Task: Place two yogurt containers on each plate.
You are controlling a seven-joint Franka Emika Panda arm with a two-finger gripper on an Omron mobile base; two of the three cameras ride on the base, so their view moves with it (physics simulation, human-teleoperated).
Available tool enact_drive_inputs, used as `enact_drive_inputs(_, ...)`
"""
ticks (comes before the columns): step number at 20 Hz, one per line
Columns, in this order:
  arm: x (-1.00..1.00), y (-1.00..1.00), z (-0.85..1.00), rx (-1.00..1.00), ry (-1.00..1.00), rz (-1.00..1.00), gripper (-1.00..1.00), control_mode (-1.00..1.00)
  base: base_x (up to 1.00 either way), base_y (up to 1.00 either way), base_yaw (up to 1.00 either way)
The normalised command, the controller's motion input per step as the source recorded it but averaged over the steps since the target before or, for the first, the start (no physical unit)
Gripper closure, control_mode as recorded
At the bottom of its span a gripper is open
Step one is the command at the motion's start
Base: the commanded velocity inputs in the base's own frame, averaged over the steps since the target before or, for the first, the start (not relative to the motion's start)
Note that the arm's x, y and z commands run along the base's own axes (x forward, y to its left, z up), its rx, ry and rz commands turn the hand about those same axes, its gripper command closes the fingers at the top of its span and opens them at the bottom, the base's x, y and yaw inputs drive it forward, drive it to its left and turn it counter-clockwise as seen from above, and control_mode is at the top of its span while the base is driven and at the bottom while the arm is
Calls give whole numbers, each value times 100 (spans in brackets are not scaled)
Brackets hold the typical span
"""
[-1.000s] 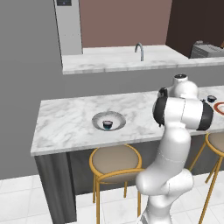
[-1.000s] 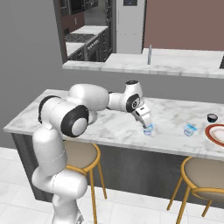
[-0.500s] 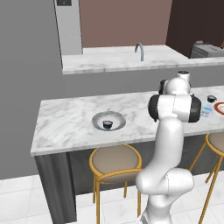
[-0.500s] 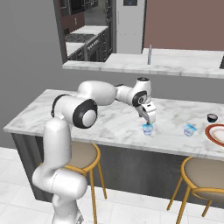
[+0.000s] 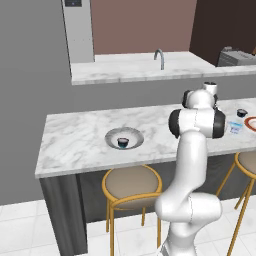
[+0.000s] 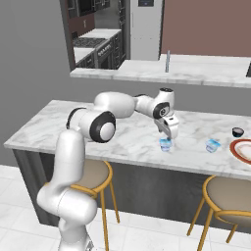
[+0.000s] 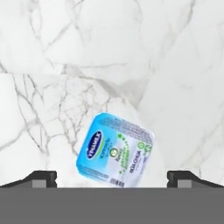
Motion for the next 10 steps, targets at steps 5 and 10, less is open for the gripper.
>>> enact_drive_inputs(5, 1, 0, -40, 0, -2, 0, -100, -100, 0, 0, 0)
enact_drive_inputs(10, 0, 0, -15, 0, -1, 0, -100, -100, 0, 0, 0)
